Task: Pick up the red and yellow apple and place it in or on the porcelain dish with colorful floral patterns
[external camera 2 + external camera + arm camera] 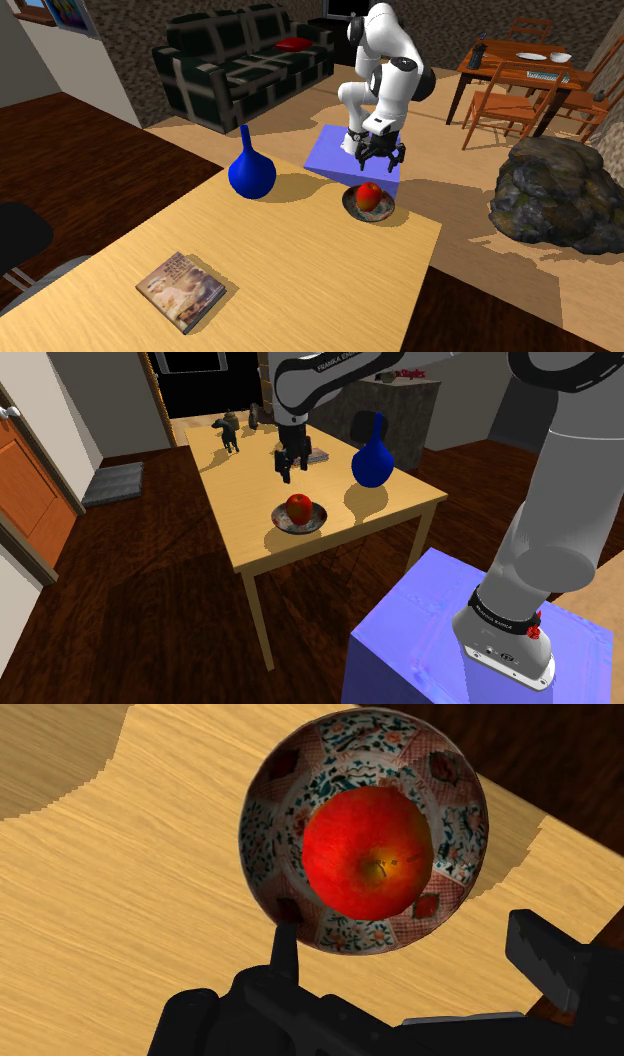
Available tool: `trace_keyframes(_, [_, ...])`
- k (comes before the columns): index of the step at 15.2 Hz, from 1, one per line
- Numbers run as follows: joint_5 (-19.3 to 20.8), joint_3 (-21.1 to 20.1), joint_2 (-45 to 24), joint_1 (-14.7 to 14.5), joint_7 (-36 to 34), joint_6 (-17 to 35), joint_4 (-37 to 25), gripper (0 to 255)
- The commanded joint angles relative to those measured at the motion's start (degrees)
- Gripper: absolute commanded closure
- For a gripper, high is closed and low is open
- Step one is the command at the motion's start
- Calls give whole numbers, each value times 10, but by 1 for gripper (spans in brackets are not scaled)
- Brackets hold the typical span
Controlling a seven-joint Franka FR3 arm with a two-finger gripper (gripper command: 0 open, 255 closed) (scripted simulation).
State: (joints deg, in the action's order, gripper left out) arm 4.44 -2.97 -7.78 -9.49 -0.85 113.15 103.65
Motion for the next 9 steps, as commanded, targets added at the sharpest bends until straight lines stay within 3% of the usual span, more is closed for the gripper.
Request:
trace_keyframes(1, [-1, -1, 6, -2, 0, -34, -27, 0])
trace_keyframes(9, [-2, -2, 9, -2, 0, -48, -39, 0])
